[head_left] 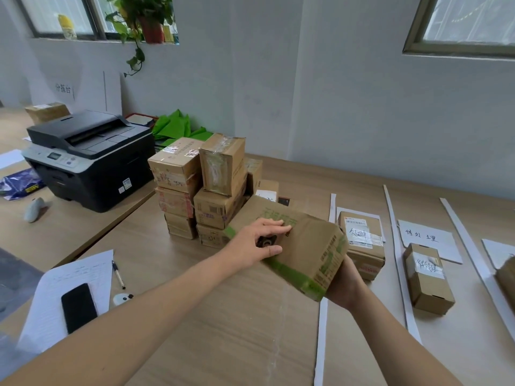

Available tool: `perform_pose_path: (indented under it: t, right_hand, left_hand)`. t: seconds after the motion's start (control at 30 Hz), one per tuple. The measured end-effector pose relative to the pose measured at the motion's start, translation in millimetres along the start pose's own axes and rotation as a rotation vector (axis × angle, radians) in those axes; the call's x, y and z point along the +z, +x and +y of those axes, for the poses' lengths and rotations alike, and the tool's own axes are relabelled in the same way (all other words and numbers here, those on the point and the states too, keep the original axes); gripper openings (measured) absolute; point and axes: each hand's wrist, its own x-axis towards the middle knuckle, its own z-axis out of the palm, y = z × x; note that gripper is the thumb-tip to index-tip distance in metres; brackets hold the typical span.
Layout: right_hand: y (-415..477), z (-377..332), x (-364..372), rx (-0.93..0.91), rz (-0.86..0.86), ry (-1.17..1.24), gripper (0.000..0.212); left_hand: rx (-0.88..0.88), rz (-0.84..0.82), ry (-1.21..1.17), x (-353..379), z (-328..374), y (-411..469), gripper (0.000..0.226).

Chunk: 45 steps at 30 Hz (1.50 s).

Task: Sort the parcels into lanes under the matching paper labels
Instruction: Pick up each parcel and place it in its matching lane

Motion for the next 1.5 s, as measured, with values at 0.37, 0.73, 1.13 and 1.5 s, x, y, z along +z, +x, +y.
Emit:
perform_pose_path:
  t: [0.37, 0.73, 1.13, 1.5]
  right_hand:
    - [18, -3, 5, -0.035, -0.207, -0.069, 0.05]
    - [30, 3, 9, -0.177, -0.144, -0.288, 0.057]
    - [-1, 8, 8, -0.328, 0.186, -0.317, 0.038]
    - [-42, 11, 20, -0.367, 0.346, -0.391, 0.038]
  left_hand:
    - [-0.139, 0.279, -0.209, 3, -7, 10, 0.041]
    - [-0.254, 0.382, -0.417, 18, -18, 3, 0.024]
    - [-0.165, 0.264, -0.513, 23, 5, -2, 0.044]
    - [-0.103, 0.208, -0.405, 52, 17, -3, 0.043]
